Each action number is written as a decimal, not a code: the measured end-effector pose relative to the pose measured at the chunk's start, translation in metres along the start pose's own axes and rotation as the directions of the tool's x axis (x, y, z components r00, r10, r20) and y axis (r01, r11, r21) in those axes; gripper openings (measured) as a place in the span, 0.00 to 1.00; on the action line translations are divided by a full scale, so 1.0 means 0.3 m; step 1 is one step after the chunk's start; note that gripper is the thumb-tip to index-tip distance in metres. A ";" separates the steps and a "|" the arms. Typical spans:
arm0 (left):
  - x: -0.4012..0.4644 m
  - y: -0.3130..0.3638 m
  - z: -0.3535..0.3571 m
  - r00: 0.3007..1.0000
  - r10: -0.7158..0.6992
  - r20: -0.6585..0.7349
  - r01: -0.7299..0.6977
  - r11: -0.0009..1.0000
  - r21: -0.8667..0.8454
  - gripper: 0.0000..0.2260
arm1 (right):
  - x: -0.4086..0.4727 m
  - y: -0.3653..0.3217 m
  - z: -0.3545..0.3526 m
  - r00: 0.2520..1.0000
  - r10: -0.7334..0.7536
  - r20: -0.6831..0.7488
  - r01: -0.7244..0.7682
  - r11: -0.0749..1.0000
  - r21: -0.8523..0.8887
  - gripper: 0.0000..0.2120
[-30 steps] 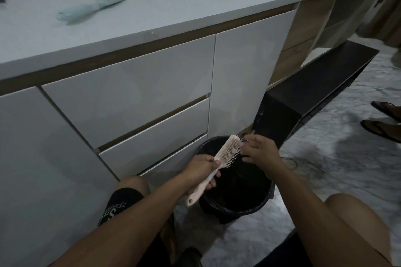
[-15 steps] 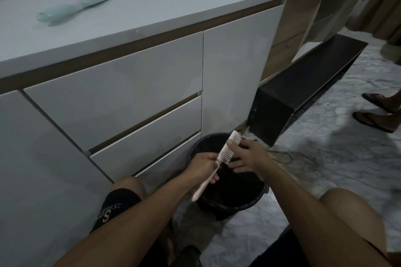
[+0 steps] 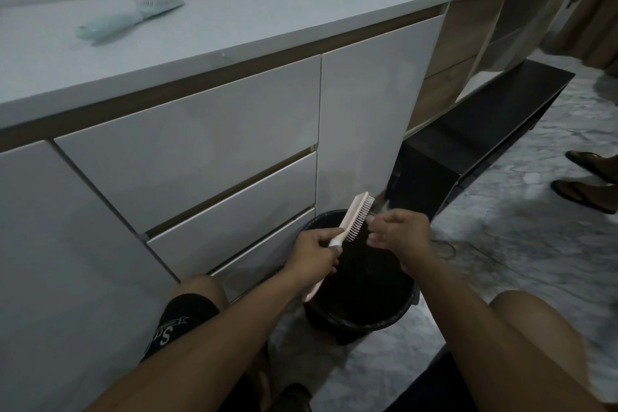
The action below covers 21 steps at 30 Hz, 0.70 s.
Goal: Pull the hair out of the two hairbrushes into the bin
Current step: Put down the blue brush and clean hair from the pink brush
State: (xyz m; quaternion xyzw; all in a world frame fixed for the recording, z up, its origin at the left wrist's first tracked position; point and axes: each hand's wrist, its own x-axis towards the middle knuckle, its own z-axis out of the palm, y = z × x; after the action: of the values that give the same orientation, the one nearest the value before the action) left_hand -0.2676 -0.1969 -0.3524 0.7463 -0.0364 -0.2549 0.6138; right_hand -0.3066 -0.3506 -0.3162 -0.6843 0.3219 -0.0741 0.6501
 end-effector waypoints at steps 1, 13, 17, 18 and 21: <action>0.001 0.000 -0.002 1.000 0.006 -0.016 -0.006 1.000 0.004 0.18 | 0.008 0.003 0.001 0.999 -0.010 -0.043 0.009 1.000 -0.002 0.03; -0.010 0.023 0.005 0.998 0.056 -0.042 -0.058 0.997 -0.042 0.13 | 0.005 0.036 0.019 0.957 0.053 0.287 -0.097 0.985 0.141 0.07; -0.001 0.023 -0.006 0.997 0.046 -0.054 -0.047 0.999 -0.018 0.15 | 0.026 0.037 0.003 0.994 -0.028 0.110 0.023 0.998 0.051 0.05; -0.001 0.022 -0.009 0.998 0.039 -0.051 -0.040 0.999 -0.016 0.15 | 0.033 0.038 0.002 0.995 -0.057 0.082 0.056 0.998 0.014 0.07; -0.003 0.030 -0.013 0.999 -0.036 -0.034 0.033 0.997 -0.075 0.14 | 0.048 0.059 0.016 0.968 -0.225 0.113 0.245 0.946 -0.212 0.27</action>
State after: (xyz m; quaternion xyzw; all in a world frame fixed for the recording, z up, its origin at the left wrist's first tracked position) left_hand -0.2644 -0.1954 -0.3431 0.7279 -0.0029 -0.2533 0.6372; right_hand -0.2989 -0.3533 -0.3382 -0.7893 0.2156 -0.0846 0.5687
